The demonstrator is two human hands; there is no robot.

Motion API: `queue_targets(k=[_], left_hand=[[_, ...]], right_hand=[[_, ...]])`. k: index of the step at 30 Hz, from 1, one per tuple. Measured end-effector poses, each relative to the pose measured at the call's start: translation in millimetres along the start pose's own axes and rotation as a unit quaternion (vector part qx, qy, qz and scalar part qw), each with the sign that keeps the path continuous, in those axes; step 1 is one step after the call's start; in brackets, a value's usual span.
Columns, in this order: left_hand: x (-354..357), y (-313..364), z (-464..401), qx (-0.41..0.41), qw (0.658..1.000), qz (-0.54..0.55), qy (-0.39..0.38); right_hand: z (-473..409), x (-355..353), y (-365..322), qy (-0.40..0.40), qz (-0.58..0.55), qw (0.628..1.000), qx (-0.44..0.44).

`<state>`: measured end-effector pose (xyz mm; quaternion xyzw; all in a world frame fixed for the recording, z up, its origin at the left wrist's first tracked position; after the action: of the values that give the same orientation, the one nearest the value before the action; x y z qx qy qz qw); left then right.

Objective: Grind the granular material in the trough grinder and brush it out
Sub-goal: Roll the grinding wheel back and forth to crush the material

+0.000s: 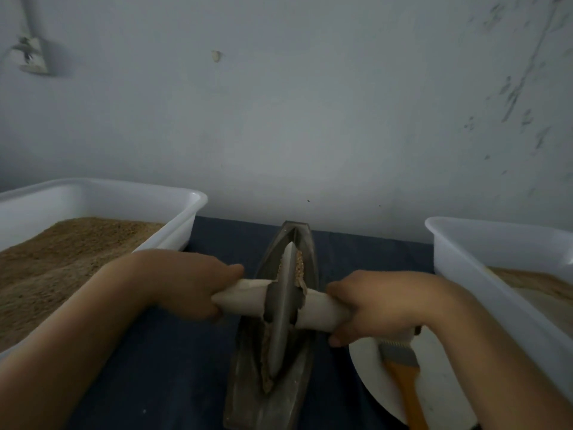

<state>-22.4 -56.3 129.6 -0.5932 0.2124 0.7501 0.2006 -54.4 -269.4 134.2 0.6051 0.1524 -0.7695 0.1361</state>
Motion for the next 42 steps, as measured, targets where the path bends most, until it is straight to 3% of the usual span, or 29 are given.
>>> queue_targets(k=[5, 9, 14, 18, 22, 27, 32, 38, 42], left_hand=[[5, -4, -13, -0.014, 1.000, 0.000, 0.021], [15, -11, -36, -0.031, 0.983, -0.059, 0.171], [34, -20, -65, -0.071, 0.922, -0.114, 0.364], [38, -20, -73, -0.064, 0.889, -0.123, 0.437], [33, -21, -66, -0.061, 0.918, -0.105, 0.378], [16, -9, -36, -0.036, 0.984, -0.057, 0.164], [2, -1, -6, -0.011, 1.000, -0.007, 0.003], [2, -2, -9, -0.016, 1.000, 0.015, -0.004], [14, -9, -32, -0.047, 0.989, -0.050, 0.132]], right_hand=[[-12, 3, 8, 0.023, -0.014, 1.000, 0.016], [-30, 12, 21, 0.100, -0.032, 0.994, 0.044], [-55, 30, 37, 0.322, 0.095, 0.940, 0.056], [-62, 35, 43, 0.368, 0.098, 0.923, 0.058], [-56, 30, 38, 0.323, 0.098, 0.940, 0.049], [-33, 13, 17, 0.136, 0.033, 0.989, 0.043], [-6, 2, 2, 0.013, -0.001, 1.000, 0.008], [-7, 2, 6, 0.006, -0.016, 1.000, 0.020], [-28, 15, 17, 0.113, 0.001, 0.992, 0.048]])
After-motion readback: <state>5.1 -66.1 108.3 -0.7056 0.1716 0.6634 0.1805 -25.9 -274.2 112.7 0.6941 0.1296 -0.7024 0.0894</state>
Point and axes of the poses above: each hand's wrist, its own z-axis away from the middle knuckle, its own x-axis out of the palm, y = z × x, the point moved 2 cm from there along -z, towards the middle knuckle, and after that the axes turned 10 degrees about y, right-handed, at the moved point
